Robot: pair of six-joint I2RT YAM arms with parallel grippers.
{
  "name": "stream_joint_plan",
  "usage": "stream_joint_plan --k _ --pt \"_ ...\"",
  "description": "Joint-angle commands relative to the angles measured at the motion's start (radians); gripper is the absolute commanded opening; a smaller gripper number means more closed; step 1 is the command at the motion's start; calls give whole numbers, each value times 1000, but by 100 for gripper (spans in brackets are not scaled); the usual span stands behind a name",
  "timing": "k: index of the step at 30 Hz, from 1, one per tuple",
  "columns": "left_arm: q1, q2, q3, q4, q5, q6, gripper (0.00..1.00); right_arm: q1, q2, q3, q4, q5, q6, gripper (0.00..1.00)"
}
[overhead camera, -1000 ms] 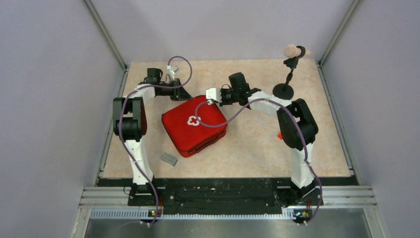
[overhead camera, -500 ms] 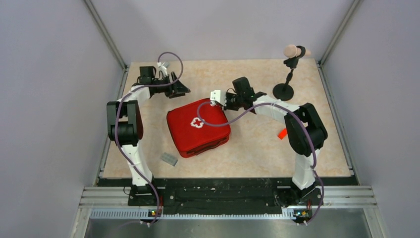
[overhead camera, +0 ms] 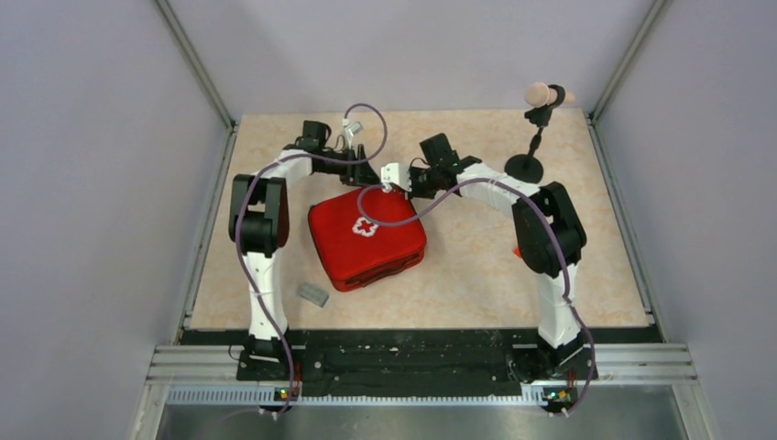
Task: Organize the medicine kit
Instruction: Zip the medicine box at the center of the board.
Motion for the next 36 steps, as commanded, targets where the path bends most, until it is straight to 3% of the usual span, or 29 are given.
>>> stream_joint_plan --k 1,8,11,14,15,18,22,29,36 --pt "-20 0 26 -135 117 146 65 10 12 56 -62 -73 -59 0" --pt "-34 46 95 -429 155 387 51 4 16 77 -90 -65 -90 0" --pt "-44 82 146 -582 152 522 37 2 -4 73 -102 -83 -106 0" --pt "-45 132 221 -756 162 627 5 -5 -28 60 -129 -121 -137 0" --pt "-44 147 245 -785 161 655 0 -5 -37 53 -137 -129 -151 0" --pt "-36 147 260 -821 139 681 0 -8 -62 16 -162 -105 -205 0" --pt "7 94 232 -751 87 618 0 -10 -90 -7 -213 -65 -273 0" --pt "167 -132 -40 -199 -47 101 0 -8 -120 -7 -264 -2 -277 0" --pt "214 -206 -164 85 -95 -198 0 4 -122 -19 -282 -24 -258 0"
